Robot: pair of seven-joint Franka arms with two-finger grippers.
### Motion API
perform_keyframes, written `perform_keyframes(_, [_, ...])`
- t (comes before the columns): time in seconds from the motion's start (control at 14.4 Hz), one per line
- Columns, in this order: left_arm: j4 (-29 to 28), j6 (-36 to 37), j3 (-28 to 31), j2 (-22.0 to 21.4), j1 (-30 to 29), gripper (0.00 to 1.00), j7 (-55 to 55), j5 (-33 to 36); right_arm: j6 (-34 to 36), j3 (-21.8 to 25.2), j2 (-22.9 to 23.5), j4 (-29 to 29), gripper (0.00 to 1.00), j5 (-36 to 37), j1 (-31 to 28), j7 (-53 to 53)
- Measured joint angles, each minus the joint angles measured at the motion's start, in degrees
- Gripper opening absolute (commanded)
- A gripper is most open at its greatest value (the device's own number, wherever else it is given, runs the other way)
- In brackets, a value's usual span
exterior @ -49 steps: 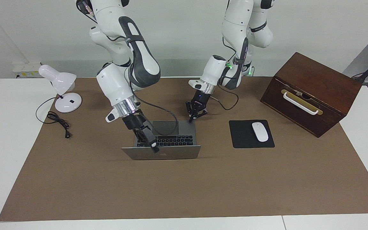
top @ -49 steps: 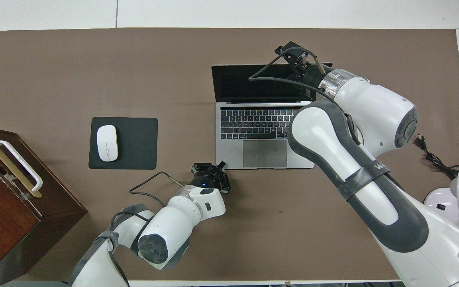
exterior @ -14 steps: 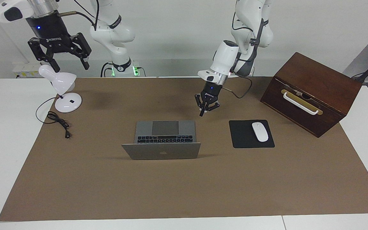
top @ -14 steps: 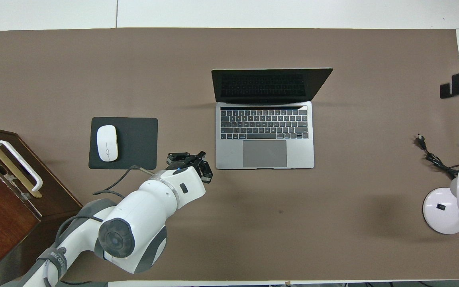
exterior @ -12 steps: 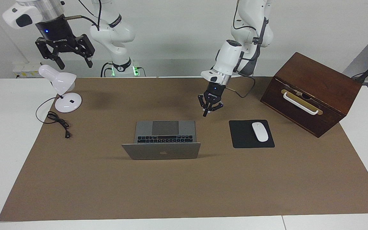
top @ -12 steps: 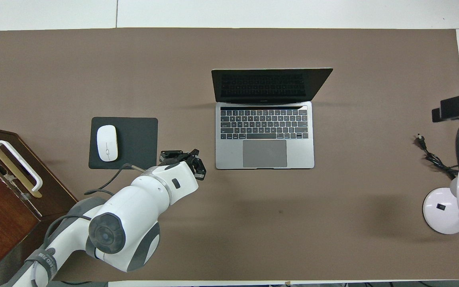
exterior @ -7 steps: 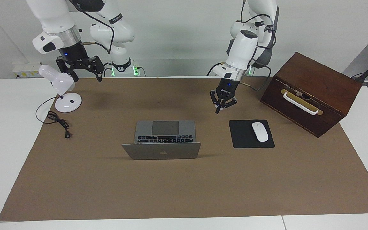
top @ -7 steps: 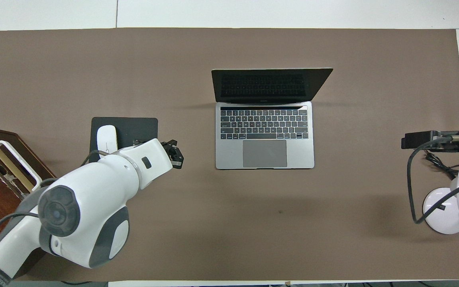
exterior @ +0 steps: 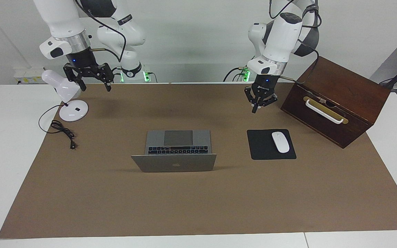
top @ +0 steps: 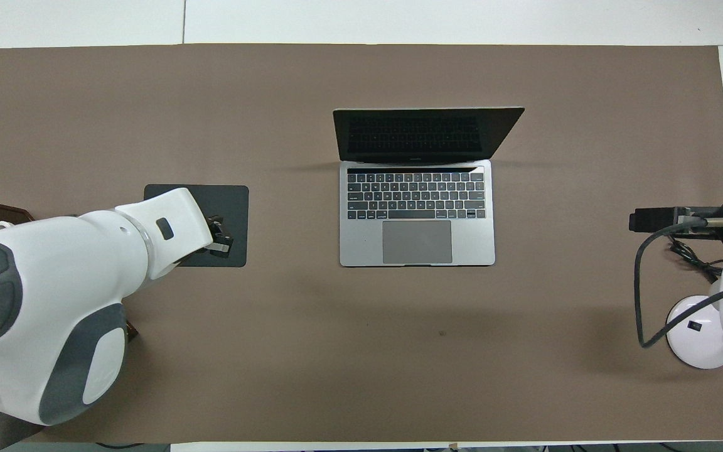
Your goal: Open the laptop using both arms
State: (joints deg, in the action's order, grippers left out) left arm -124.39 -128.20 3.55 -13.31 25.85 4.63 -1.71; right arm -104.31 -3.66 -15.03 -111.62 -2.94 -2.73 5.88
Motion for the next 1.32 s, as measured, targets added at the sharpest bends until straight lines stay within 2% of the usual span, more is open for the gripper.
perform_keyframes(0.07, [1.64, 2.89, 0.01, -0.02, -1.13, 0.05, 0.61, 0.87, -0.13, 0.00, 0.30, 0.74, 1.00, 0.44, 0.00, -0.02])
perform_keyframes(0.14, [3.27, 5.67, 0.03, -0.04, -2.42, 0.14, 1.55, 1.23, -0.11, 0.00, 0.85, 2.03, 1.00, 1.29, 0.00, -0.03])
perform_keyframes(0.21, [4.76, 8.12, 0.07, -0.05, -3.80, 0.28, 2.38, 1.37, 0.26, -0.01, 1.72, 3.97, 1.00, 2.00, 0.00, -0.03])
perform_keyframes(0.28, [6.08, 10.29, 0.09, -0.06, -5.30, 0.61, 2.81, 1.45, 1.25, -0.01, 2.92, 6.49, 1.00, 2.20, 0.00, -0.03])
perform_keyframes(0.35, [7.09, 12.13, 0.11, -0.07, -6.72, 1.00, 3.08, 1.47, 2.11, -0.01, 4.01, 8.51, 1.00, 2.20, 0.00, -0.03])
perform_keyframes(0.56, [8.86, 15.81, 0.15, -0.08, -10.85, 1.00, 3.15, 1.50, 2.50, 0.02, 5.79, 10.98, 1.00, 2.20, 0.00, -0.03])
perform_keyframes(1.04, [10.73, 16.96, 0.27, -0.05, -18.55, 1.00, 0.40, 1.51, 2.49, -0.11, 6.01, 13.67, 1.00, 2.20, 0.03, -0.12])
perform_keyframes(1.32, [17.45, 23.46, 0.23, 1.83, -19.59, 1.00, -2.65, 1.51, 2.52, 0.54, 6.60, 14.27, 1.00, 2.20, 0.04, -2.87])
